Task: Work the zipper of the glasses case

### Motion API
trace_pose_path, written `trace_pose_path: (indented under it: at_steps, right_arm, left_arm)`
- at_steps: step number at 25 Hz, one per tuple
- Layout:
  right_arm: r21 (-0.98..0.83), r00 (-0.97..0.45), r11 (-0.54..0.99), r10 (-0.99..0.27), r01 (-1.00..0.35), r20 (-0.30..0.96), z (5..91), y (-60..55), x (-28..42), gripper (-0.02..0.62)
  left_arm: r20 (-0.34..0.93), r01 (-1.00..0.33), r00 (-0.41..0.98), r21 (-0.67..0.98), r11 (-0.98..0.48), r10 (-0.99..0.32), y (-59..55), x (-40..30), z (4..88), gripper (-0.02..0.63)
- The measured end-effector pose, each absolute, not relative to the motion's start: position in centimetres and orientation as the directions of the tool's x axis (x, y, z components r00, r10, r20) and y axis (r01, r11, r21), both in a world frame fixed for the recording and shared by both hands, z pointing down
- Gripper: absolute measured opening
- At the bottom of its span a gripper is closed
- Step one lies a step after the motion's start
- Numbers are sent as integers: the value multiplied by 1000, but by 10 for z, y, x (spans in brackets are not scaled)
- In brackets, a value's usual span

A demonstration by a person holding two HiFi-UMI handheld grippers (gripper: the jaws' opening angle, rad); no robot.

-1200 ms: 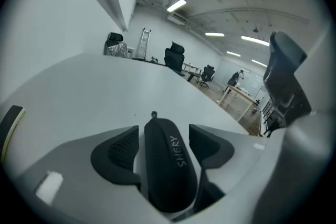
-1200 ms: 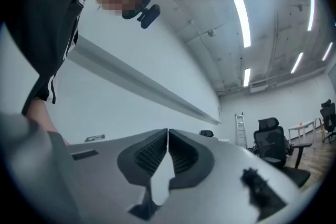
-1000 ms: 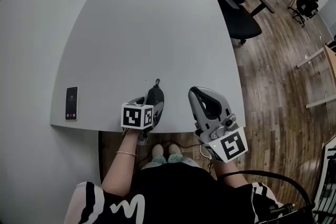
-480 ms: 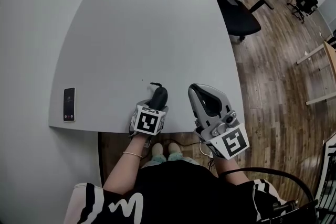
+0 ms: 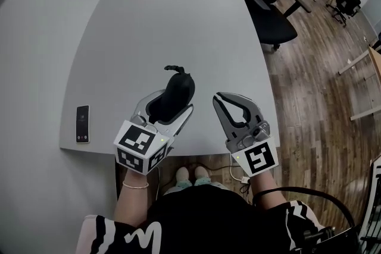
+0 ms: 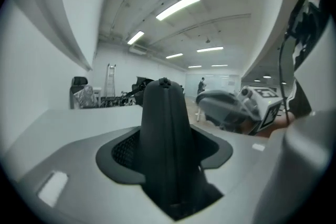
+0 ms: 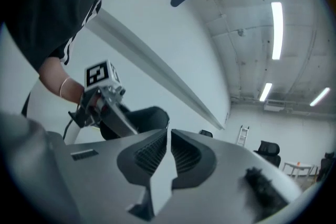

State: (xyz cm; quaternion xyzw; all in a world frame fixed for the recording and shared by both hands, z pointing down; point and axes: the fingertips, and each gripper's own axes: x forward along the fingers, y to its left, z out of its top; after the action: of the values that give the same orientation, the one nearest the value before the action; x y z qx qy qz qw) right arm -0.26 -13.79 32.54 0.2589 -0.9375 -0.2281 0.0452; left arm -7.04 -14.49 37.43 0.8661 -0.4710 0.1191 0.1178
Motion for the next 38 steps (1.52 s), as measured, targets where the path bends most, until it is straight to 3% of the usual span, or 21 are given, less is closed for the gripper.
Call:
trace_pose_path:
  at_steps: [3, 8, 28, 34, 38]
  right_arm:
    - [536, -870, 726, -492, -431, -32, 315, -142, -9, 18]
    - [636, -896, 675, -442, -373, -56, 296, -135, -9, 51]
    - [752, -925, 574, -359, -324, -125, 264, -117, -16, 51]
    - [832, -943, 507, -328, -225, -55, 265, -109, -14, 50]
    - [871, -955, 470, -295, -145, 0, 261, -105, -11, 12]
  left_arm:
    - [259, -777, 610, 9, -630, -749, -132, -50, 332, 275]
    - [274, -697, 672, -82, -712, -688, -110, -33, 315, 275]
    - [325, -638, 693, -138, -757, -643, -97, -41, 310, 275]
    - [351, -578, 717, -185, -795, -602, -93, -38, 314, 275]
    - [338, -564, 729, -196, -802, -596, -93, -34, 303, 275]
